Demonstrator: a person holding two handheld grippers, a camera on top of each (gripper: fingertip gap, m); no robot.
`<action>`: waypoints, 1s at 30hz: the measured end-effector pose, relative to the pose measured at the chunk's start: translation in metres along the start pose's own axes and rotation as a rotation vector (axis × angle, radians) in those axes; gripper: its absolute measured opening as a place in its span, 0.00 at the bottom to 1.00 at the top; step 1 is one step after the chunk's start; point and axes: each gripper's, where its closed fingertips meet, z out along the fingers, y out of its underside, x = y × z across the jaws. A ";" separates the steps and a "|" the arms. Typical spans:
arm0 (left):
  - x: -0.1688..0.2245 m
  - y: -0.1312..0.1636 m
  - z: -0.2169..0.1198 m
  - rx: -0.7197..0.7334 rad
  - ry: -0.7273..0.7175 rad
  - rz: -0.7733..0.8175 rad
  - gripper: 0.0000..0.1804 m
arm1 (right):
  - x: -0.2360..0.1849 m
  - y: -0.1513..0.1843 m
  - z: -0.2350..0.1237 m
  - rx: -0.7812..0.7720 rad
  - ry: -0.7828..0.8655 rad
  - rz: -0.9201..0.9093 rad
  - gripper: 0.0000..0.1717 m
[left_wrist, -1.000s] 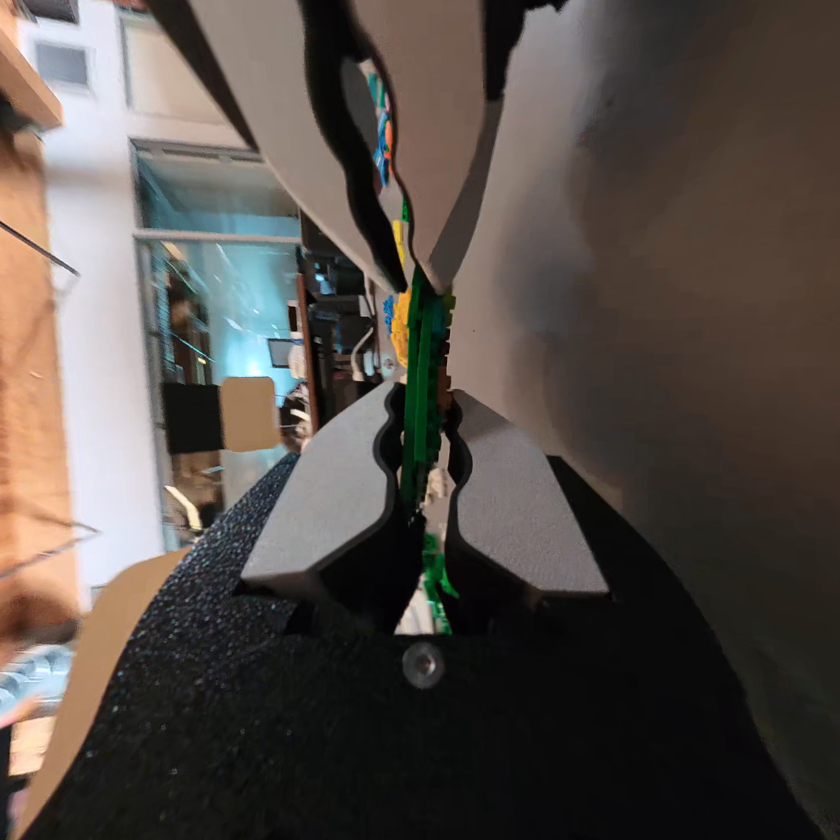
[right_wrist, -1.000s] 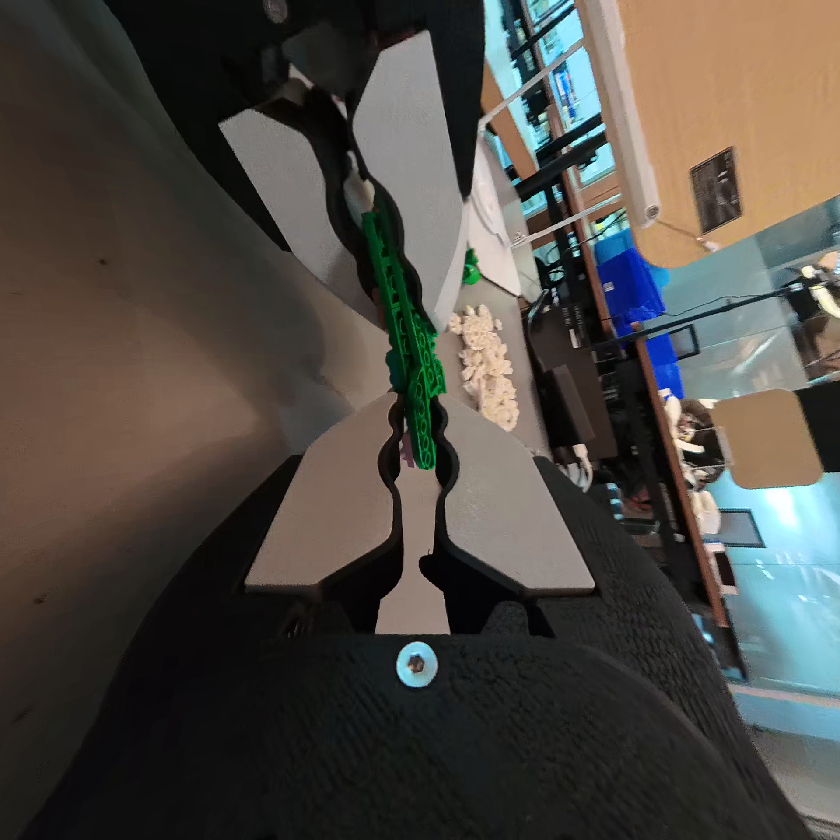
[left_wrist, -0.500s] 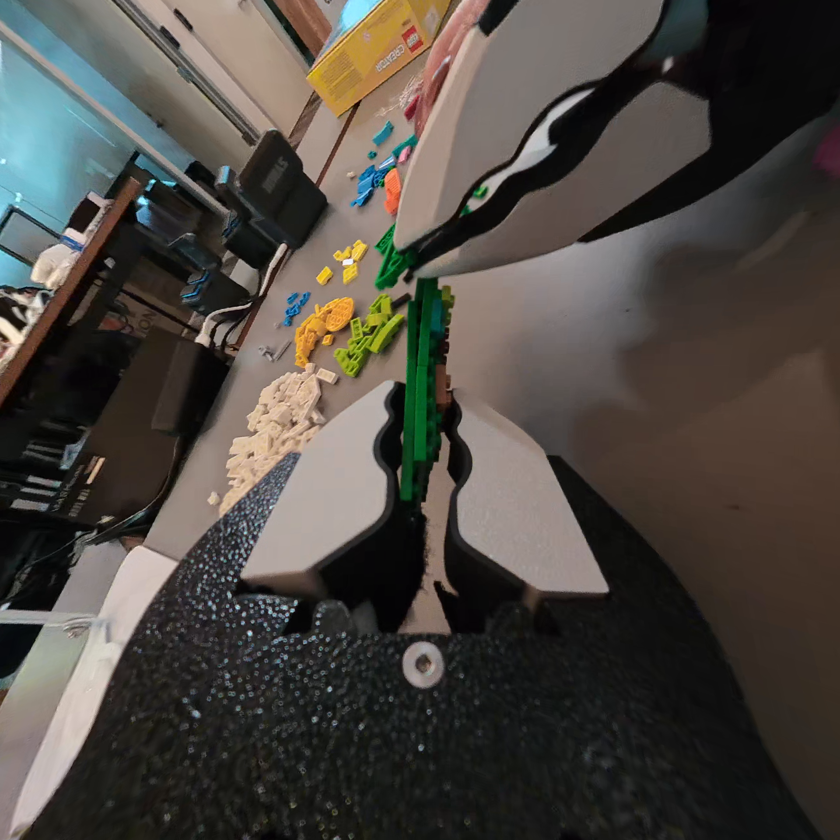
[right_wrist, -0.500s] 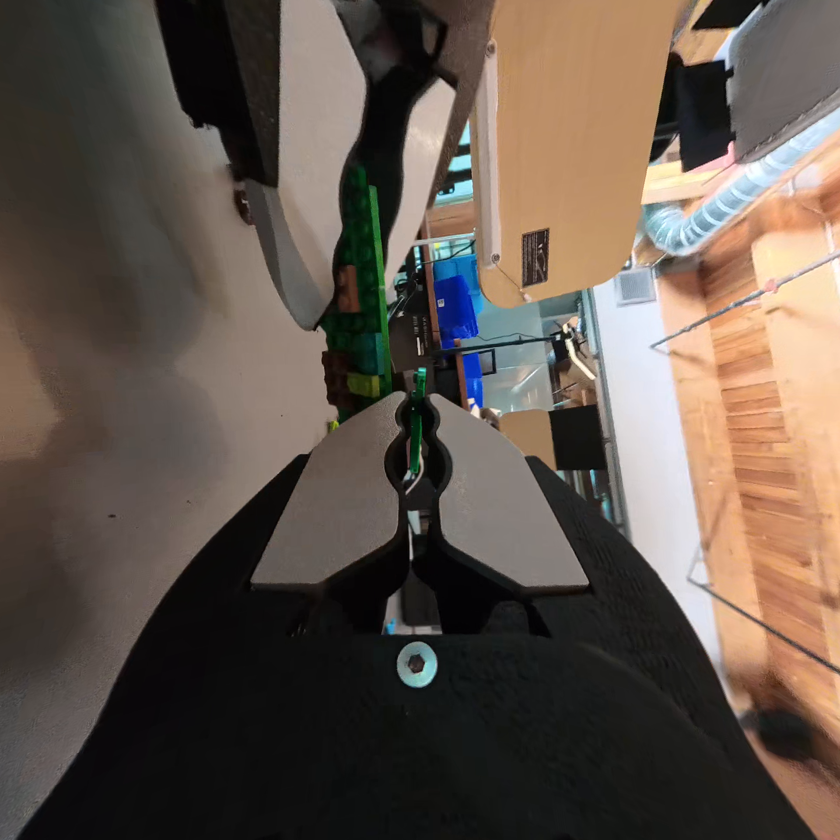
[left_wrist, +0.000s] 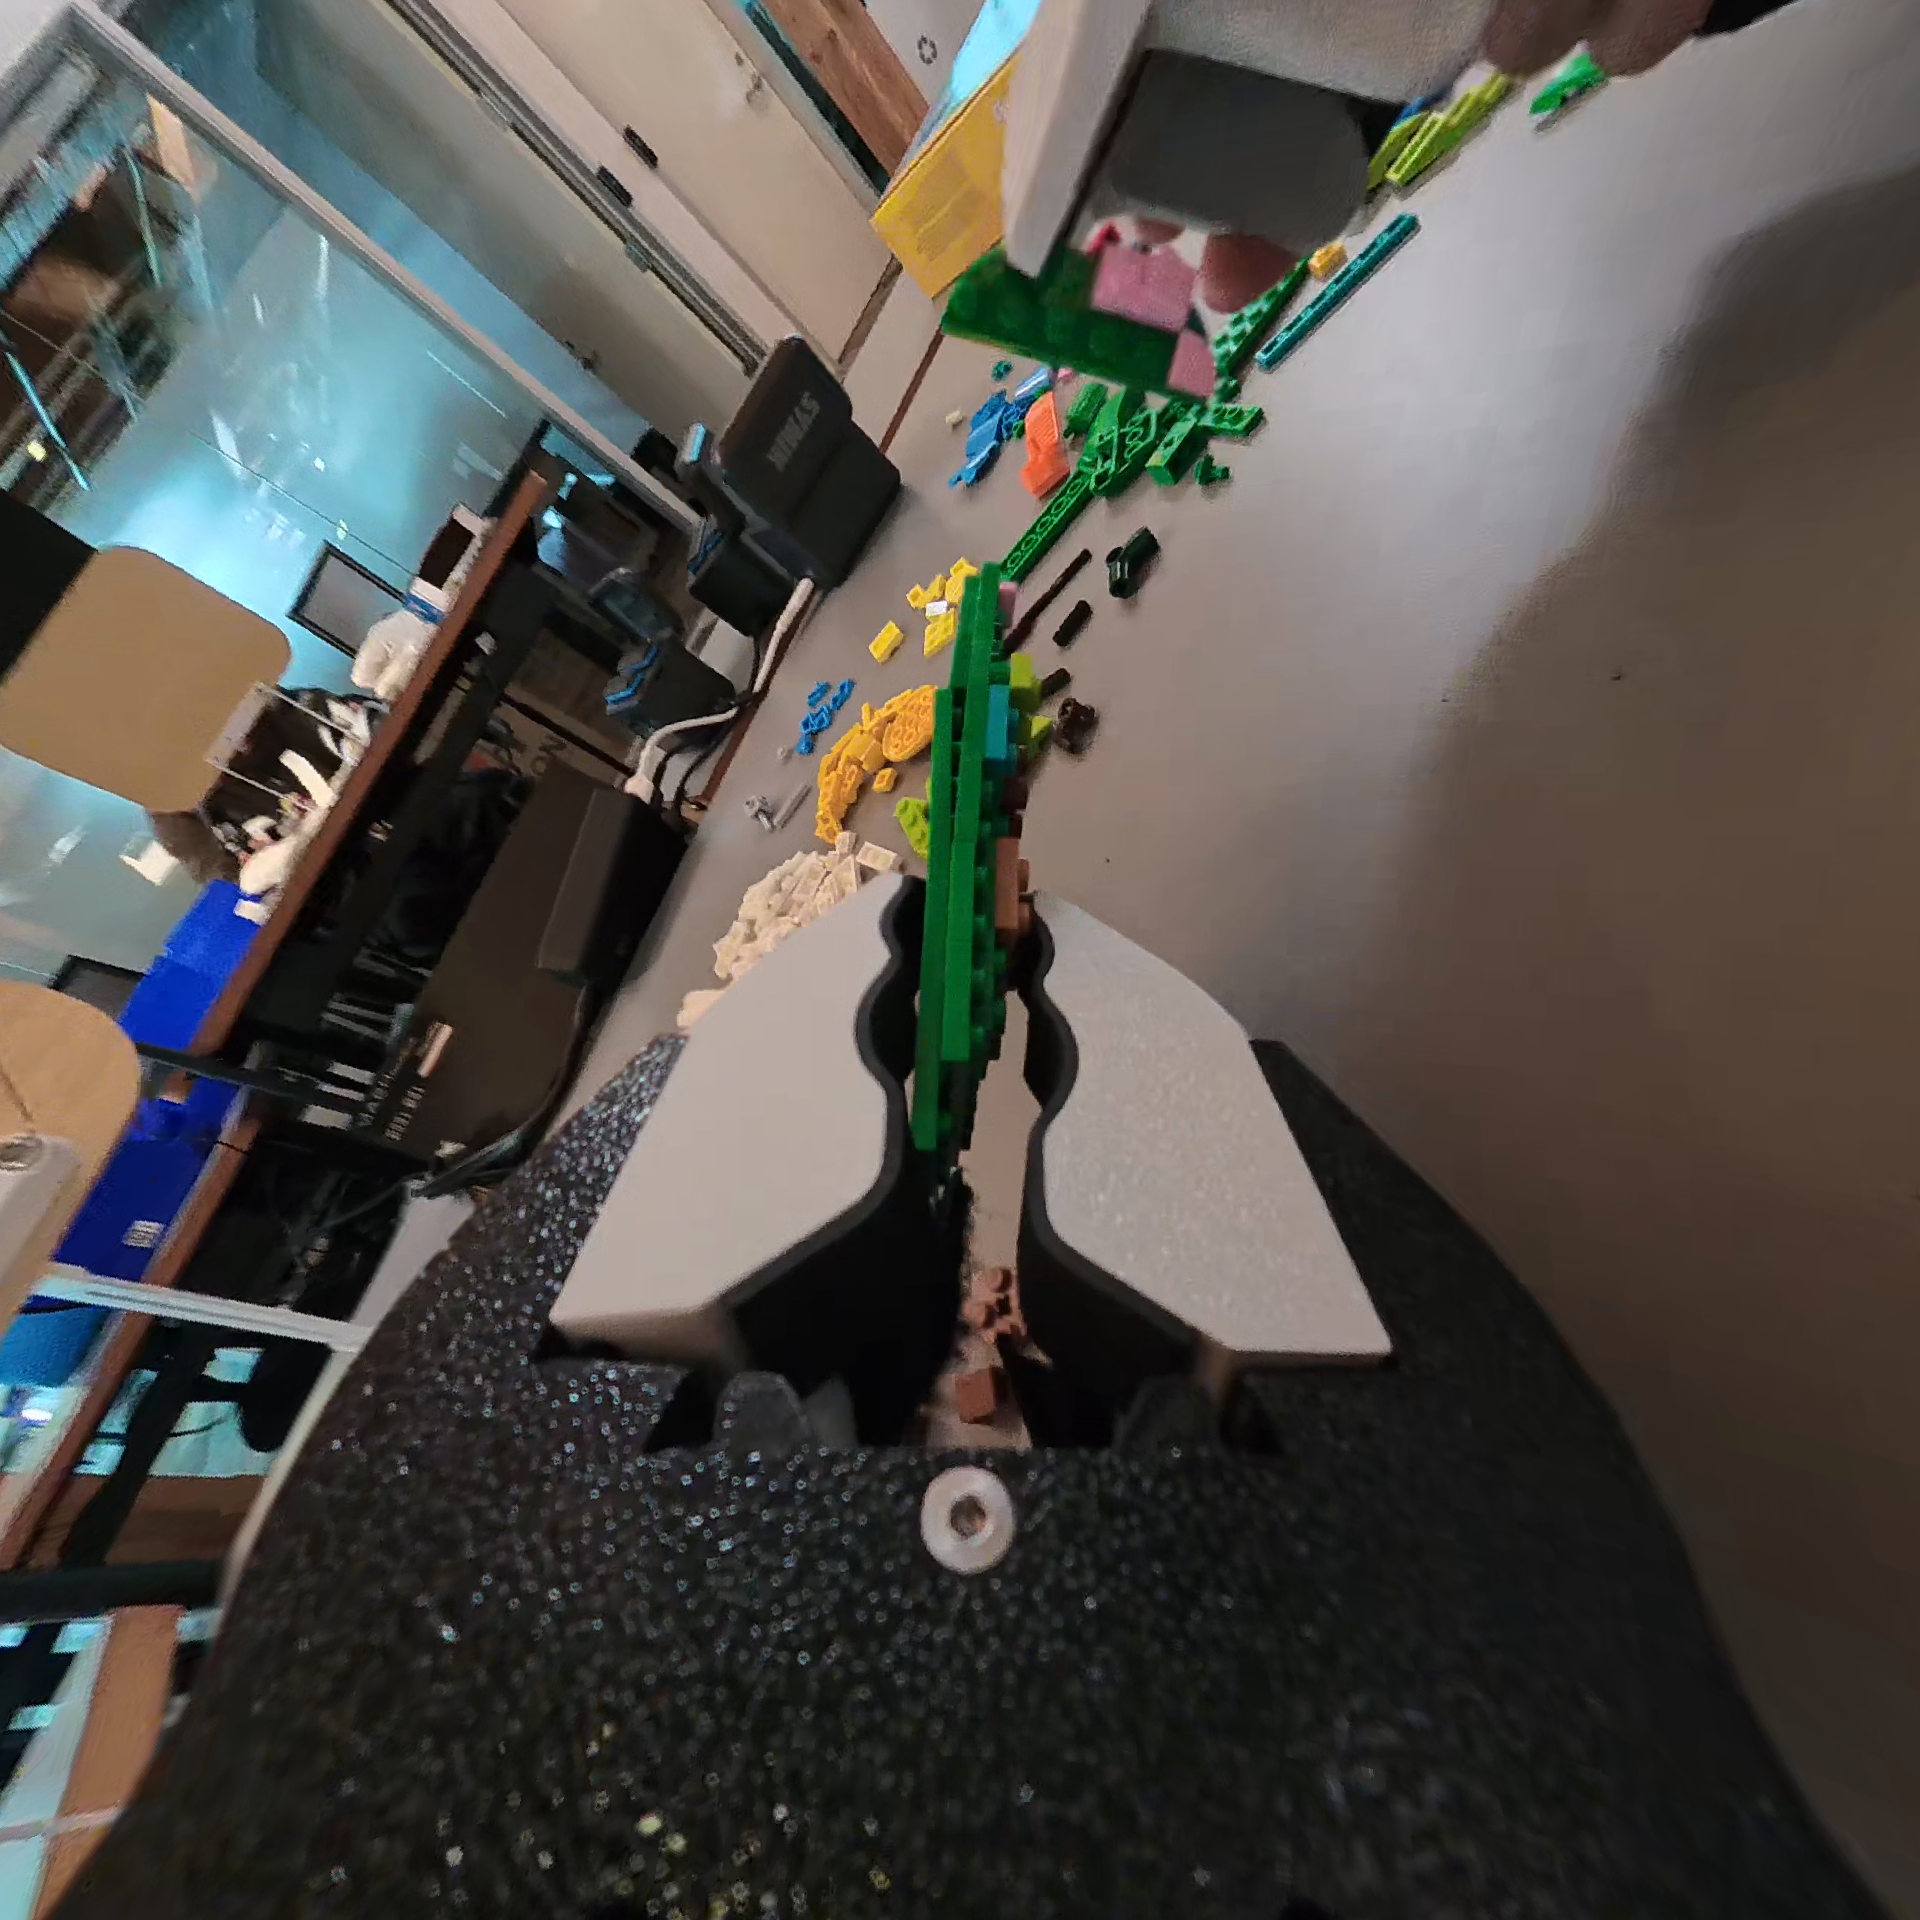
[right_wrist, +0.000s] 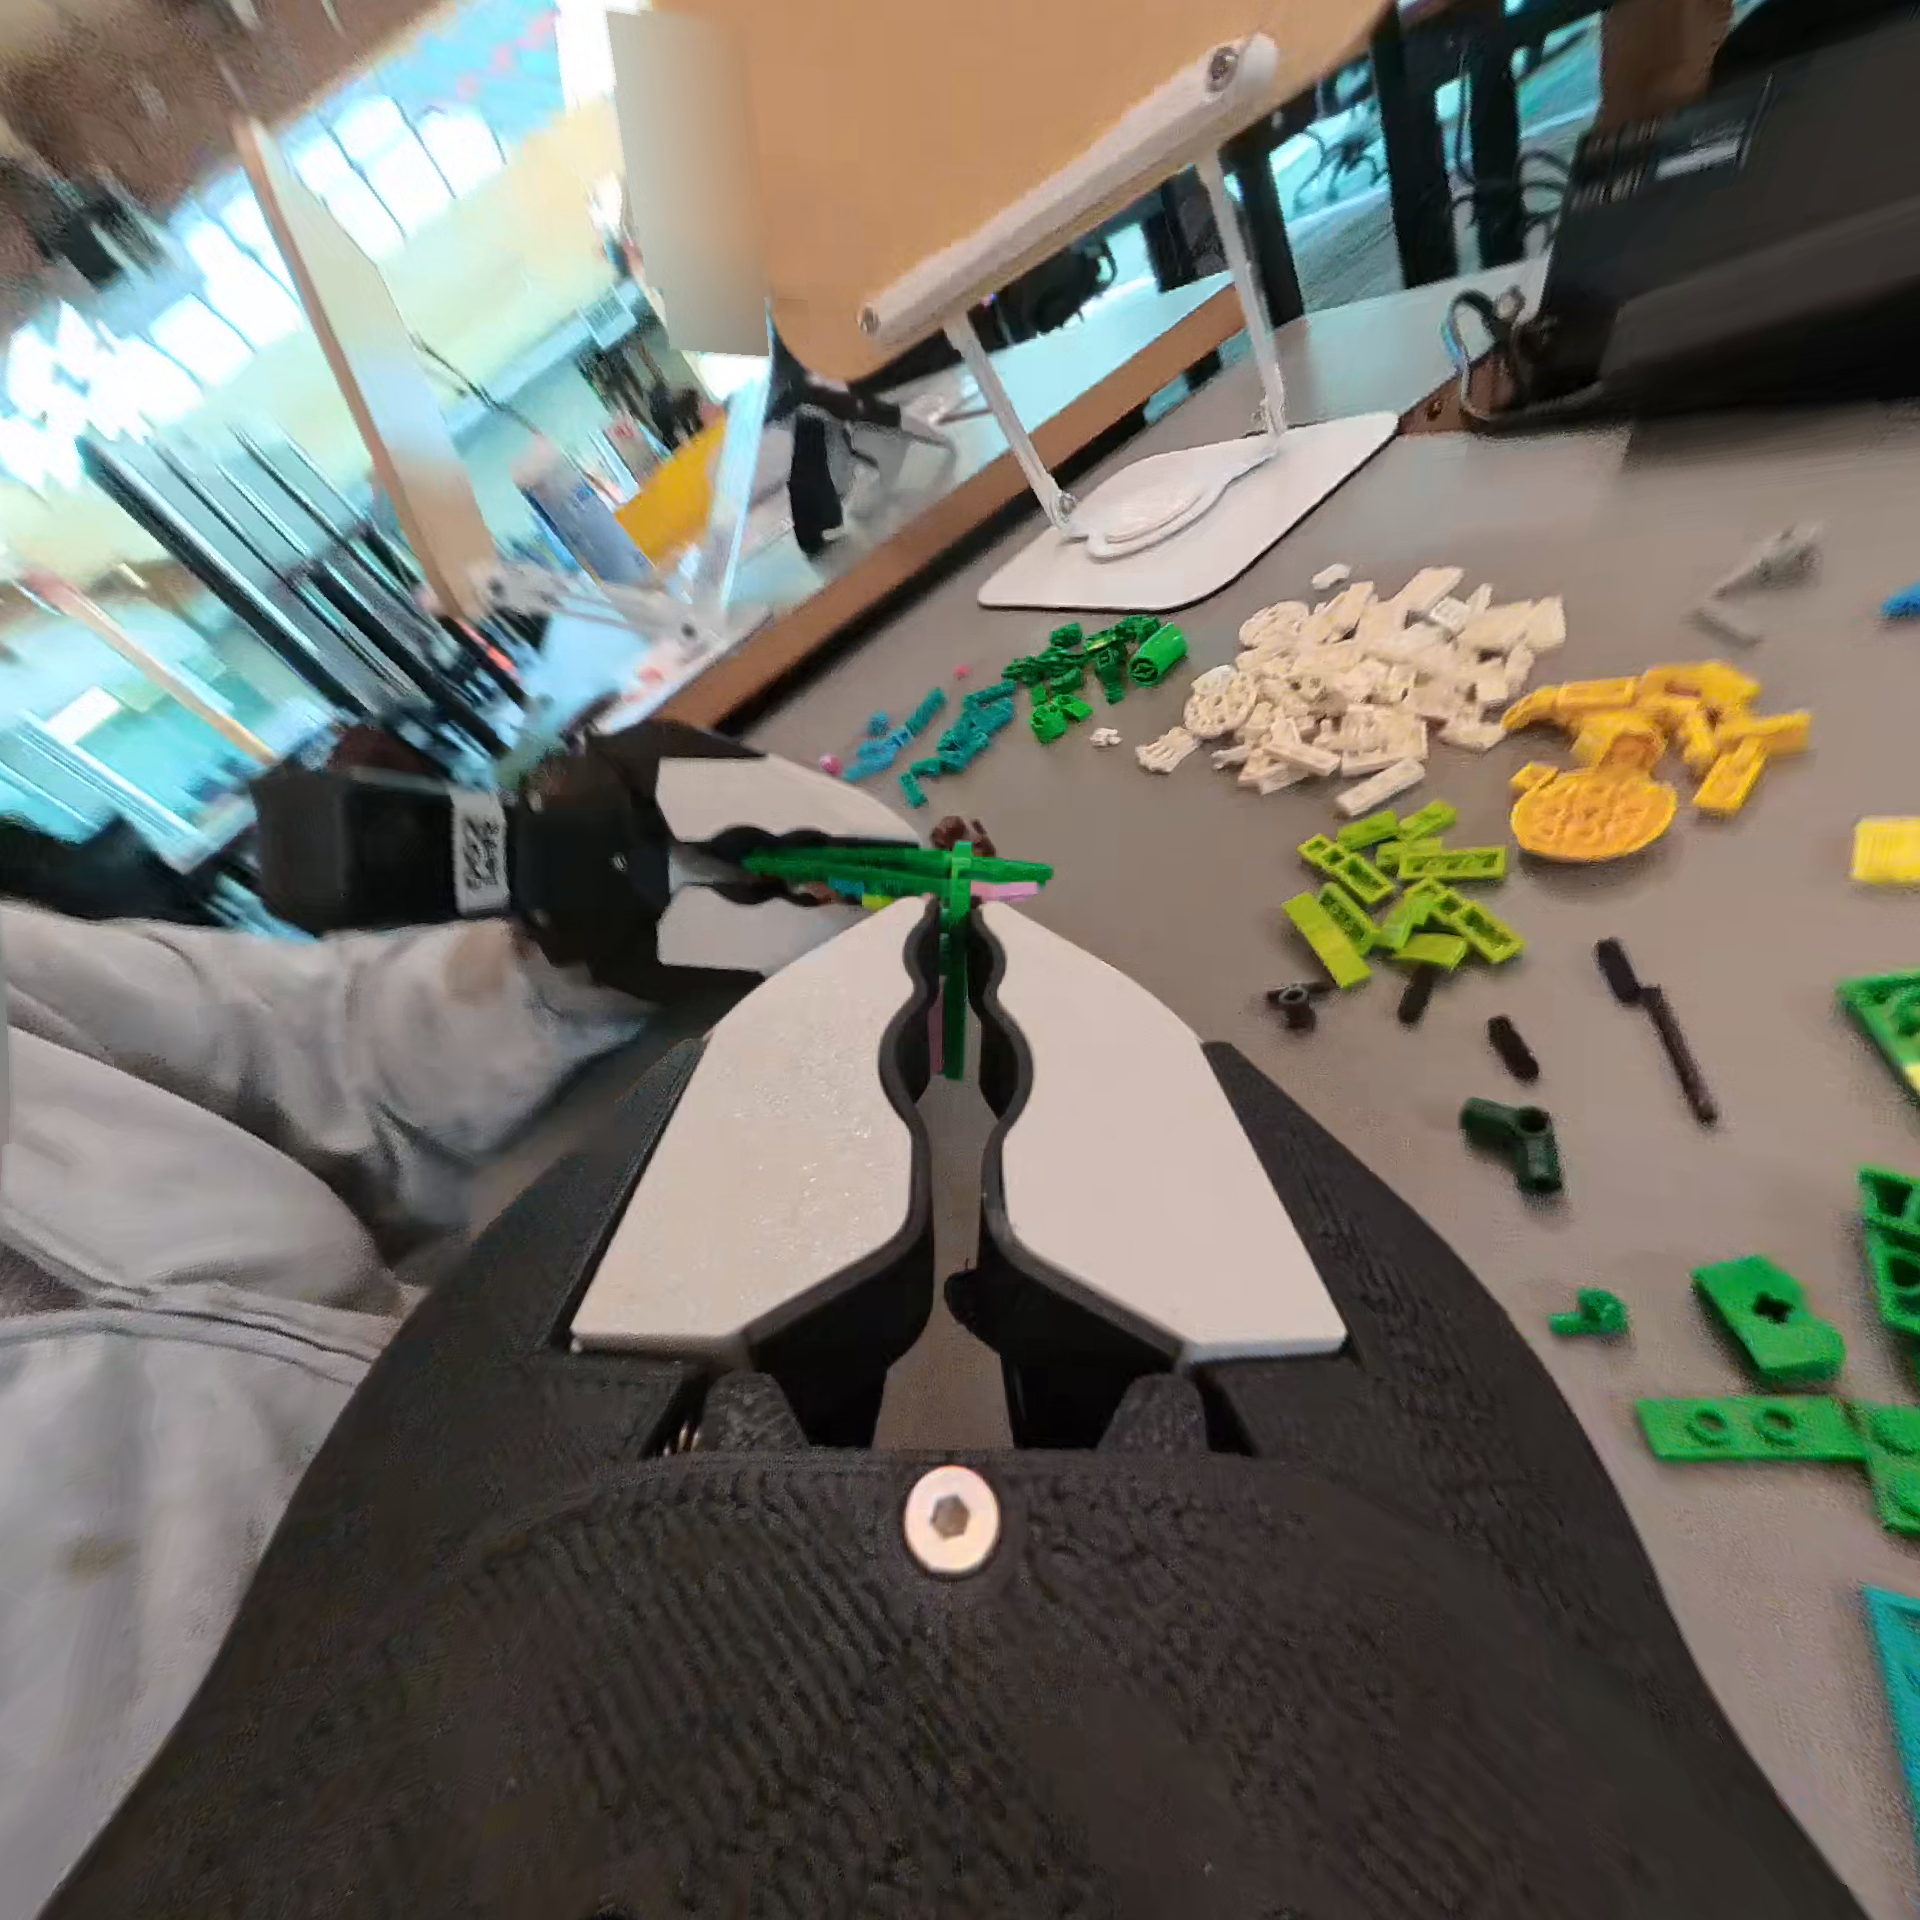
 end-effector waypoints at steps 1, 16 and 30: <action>0.002 -0.001 0.000 -0.001 -0.001 0.032 0.09 | 0.002 0.000 -0.001 0.006 -0.016 0.046 0.02; 0.034 0.008 0.008 -0.112 0.018 0.439 0.09 | 0.040 0.034 0.002 -0.195 0.239 -0.021 0.02; 0.036 0.009 0.010 -0.113 0.025 0.440 0.09 | 0.015 0.054 -0.034 -0.411 0.279 -0.273 0.18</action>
